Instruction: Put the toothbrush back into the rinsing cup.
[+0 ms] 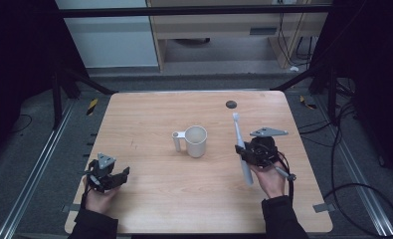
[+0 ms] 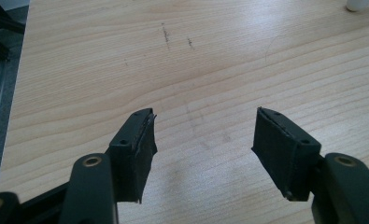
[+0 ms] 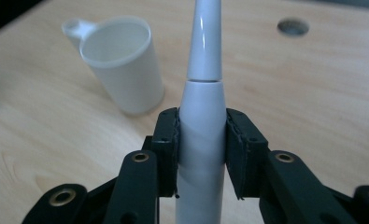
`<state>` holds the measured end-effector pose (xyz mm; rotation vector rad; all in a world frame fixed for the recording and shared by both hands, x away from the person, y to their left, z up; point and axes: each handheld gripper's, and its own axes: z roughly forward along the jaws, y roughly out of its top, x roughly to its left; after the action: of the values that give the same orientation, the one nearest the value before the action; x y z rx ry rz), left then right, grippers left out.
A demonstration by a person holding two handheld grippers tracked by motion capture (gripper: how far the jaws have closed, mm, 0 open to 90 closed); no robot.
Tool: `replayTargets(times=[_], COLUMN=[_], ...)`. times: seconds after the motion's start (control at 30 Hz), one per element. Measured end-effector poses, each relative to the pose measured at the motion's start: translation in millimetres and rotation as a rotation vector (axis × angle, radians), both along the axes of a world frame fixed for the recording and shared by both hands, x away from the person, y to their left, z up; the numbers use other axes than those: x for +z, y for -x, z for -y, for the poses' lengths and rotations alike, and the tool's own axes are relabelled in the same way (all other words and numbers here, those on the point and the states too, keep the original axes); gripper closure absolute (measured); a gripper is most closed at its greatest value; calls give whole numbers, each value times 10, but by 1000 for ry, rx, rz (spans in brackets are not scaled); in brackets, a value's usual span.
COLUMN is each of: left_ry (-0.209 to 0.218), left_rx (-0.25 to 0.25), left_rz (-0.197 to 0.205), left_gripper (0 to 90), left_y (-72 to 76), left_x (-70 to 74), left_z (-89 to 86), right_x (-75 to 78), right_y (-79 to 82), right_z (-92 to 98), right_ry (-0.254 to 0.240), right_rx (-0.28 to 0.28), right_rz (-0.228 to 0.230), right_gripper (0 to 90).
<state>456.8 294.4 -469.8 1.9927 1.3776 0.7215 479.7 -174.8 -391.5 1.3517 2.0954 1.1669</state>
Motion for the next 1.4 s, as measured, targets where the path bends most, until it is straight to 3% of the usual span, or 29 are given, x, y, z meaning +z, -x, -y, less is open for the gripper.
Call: replayTargets(times=[0.17,0.53,0.9,1.4], left_ry=[2,5,3,2], left_rx=[1,0,1,2], left_rz=[4,8,10,13], left_gripper=[378,384,385,386], left_y=[3,5,6,6], left_x=[2,3,3,7], left_z=[-2,-3,-6,-14], right_x=[88,187,283,337], right_y=[16,4,-73,-299], right_z=[17,-115,-251,-457], right_ry=[-96,-190,-258,-334], right_rx=[-39,-84,-112,-159], right_rz=[116,272,367,448], right_gripper=[673,673,673,673])
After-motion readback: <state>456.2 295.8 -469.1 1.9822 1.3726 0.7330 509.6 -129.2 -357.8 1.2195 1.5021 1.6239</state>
